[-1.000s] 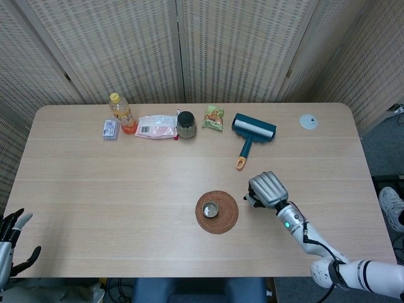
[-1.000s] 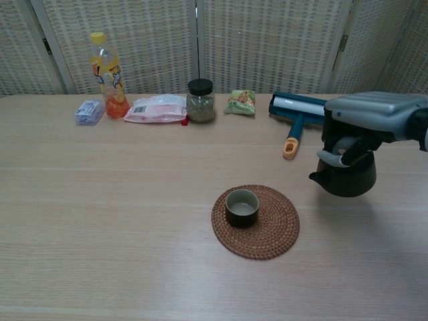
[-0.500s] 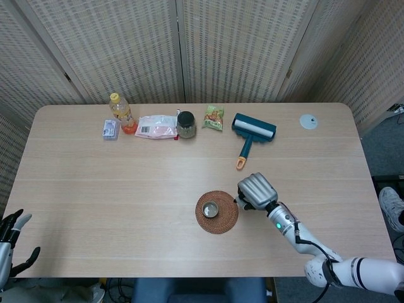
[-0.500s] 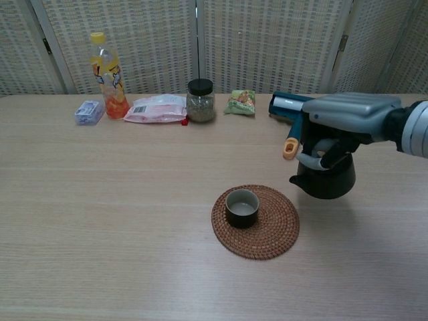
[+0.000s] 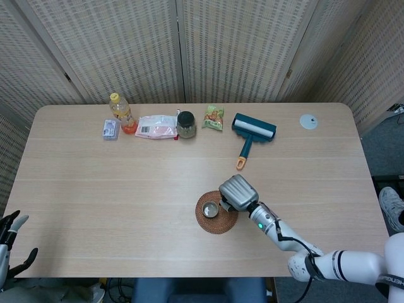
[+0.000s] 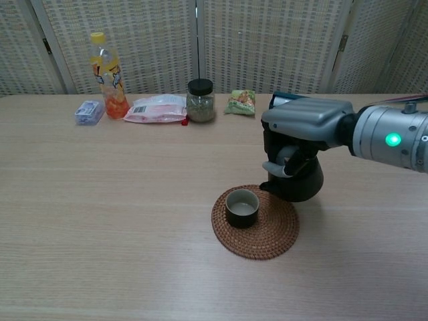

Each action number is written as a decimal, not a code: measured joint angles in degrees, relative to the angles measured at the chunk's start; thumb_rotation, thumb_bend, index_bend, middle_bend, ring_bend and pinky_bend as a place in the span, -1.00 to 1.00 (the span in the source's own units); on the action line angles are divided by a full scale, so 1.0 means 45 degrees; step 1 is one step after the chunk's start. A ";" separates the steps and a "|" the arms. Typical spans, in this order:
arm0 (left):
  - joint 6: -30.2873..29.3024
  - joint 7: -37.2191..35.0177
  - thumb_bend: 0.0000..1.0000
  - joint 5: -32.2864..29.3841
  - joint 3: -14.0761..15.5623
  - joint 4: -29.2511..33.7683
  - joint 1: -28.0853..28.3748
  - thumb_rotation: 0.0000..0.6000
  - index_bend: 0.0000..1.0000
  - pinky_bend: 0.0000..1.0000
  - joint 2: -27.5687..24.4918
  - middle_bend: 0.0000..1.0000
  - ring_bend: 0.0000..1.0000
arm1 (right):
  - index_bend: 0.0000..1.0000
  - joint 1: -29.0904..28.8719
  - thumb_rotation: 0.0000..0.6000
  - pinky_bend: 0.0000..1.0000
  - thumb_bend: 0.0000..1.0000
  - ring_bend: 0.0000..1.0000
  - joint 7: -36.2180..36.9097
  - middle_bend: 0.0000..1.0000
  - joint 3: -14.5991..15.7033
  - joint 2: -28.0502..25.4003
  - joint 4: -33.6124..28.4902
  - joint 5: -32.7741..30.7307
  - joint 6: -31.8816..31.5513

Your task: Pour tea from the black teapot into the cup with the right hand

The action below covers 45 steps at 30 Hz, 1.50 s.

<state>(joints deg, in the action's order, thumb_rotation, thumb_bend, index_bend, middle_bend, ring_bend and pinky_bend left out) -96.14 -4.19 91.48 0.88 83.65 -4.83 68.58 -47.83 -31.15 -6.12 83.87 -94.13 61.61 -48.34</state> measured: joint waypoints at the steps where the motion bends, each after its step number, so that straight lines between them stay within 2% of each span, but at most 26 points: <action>1: -0.0012 -0.0013 -0.41 -0.0012 -0.0002 -0.0018 -0.0015 1.00 -0.71 -0.97 -0.0003 -0.86 -0.83 | 1.00 -0.0066 0.85 0.11 0.48 0.93 -0.0081 1.00 -0.0017 0.0042 0.0012 -0.0059 0.0014; 18: -0.0160 -0.0201 -0.41 -0.0107 -0.0054 -0.0149 -0.0161 1.00 -0.71 -0.97 0.0053 -0.86 -0.82 | 1.00 -0.1410 0.85 0.11 0.47 0.93 -0.2340 1.00 -0.0034 0.0433 -0.0219 -0.1537 -0.0031; 29: -0.0245 -0.0310 -0.41 -0.0125 -0.0070 -0.0230 -0.0246 1.00 -0.71 -0.97 0.0079 -0.86 -0.83 | 1.00 -0.2184 0.85 0.11 0.47 0.93 -0.3793 1.00 0.0331 0.0548 -0.0580 -0.2506 -0.0387; 45: -0.0245 -0.0334 -0.41 -0.0117 -0.0086 -0.0284 -0.0278 1.00 -0.71 -0.97 0.0117 -0.86 -0.82 | 1.00 -0.2890 0.85 0.11 0.47 0.94 -0.4887 1.00 0.0852 0.0520 -0.0894 -0.3272 -0.0902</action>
<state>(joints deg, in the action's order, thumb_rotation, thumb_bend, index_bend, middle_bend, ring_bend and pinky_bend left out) -97.24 -5.69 90.95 0.49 82.37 -6.08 69.10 -60.83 -53.15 -2.29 86.21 -98.16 46.89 -52.40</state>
